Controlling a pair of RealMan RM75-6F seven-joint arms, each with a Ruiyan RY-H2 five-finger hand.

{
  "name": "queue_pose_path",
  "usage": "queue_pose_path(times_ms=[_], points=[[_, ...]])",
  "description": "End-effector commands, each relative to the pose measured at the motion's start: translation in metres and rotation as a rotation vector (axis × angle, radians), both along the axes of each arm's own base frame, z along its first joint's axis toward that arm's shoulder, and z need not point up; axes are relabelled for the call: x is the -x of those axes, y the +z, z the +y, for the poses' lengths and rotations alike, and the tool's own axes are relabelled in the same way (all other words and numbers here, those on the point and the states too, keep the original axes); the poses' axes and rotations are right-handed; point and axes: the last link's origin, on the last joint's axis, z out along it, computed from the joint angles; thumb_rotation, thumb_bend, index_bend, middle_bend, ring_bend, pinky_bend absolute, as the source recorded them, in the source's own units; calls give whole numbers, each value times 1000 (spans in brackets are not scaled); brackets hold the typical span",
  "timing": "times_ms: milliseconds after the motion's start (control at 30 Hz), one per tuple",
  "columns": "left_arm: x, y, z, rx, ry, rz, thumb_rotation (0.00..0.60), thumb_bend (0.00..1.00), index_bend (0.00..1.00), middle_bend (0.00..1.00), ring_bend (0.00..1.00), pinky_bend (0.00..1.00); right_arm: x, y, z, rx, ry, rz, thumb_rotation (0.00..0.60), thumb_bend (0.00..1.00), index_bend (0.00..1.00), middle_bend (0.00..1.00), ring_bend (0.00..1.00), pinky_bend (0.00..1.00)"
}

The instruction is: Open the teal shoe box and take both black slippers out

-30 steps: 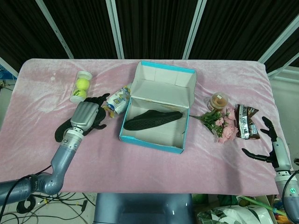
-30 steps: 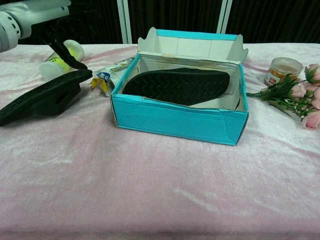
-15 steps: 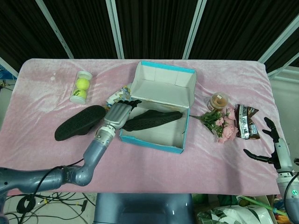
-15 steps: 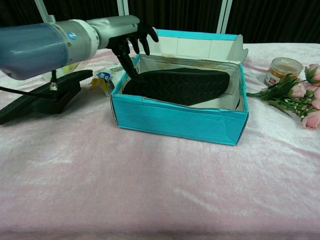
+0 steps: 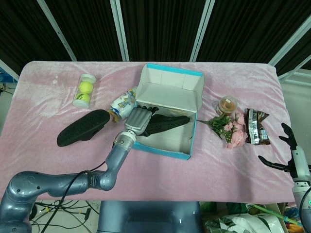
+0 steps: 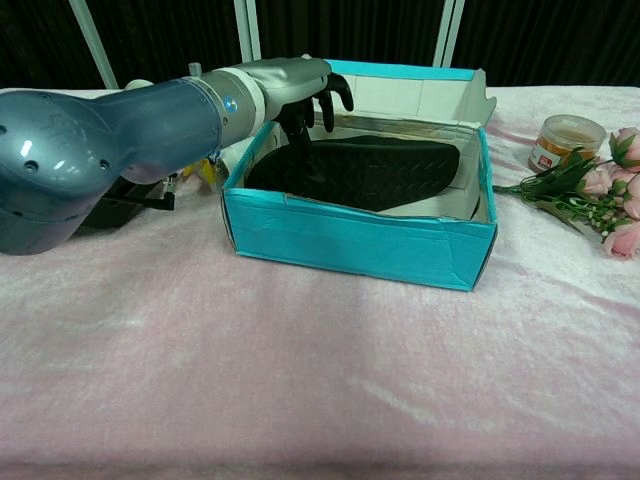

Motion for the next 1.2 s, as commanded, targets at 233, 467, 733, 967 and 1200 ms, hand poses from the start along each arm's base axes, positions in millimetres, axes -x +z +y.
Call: queue_pose_path(times_ms=[233,467,733,967,1200], points=[[-13,-21,1,28,3,18,600,157,205,310,289,339,1,2,2,5,-3,3,600,1,0,0,0,140],[-15,-32,-4,36,-16,60,600,324,333,436,404,481,1,4,4,14,-6,-3,600,0,0,0,0,140],[-8,-13,-1,-2,-11,-81,600,361,405,502,461,555,1,5,4,22,-6,-17,600,1,0,0,0,139],[-5,8,-6,46,42,-253,600,362,381,501,463,555,-2,2,1,15,5,-20,600,0,0,0,0,139],[-15,37,-18,55,38,-511,600,365,366,494,463,555,-2,1,0,11,5,-15,600,1,0,0,0,140]])
